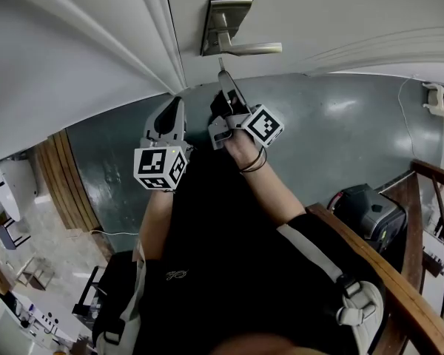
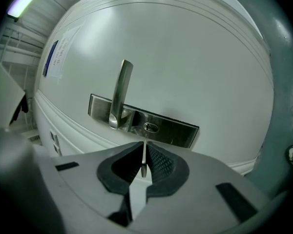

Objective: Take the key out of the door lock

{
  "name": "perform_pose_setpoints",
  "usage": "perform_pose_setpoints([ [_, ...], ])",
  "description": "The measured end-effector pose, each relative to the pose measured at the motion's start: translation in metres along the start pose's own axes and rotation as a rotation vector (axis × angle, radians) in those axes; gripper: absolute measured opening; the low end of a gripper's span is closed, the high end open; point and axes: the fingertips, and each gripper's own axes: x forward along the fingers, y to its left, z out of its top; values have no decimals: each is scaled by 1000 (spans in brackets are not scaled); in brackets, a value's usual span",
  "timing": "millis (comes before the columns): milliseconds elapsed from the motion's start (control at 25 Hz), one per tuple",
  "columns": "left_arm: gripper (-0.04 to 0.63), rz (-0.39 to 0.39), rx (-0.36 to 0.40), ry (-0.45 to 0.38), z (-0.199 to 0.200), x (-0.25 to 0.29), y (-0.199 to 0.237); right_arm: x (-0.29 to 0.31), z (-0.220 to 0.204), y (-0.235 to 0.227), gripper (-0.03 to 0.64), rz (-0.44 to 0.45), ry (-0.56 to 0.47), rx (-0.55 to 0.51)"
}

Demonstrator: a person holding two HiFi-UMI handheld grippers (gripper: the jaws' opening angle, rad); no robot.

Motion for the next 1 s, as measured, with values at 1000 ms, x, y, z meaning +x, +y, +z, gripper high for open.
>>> perform_pose_setpoints([
  [1000, 25, -83, 26, 60, -44, 3, -85, -98, 10, 7, 29, -83, 96, -376],
])
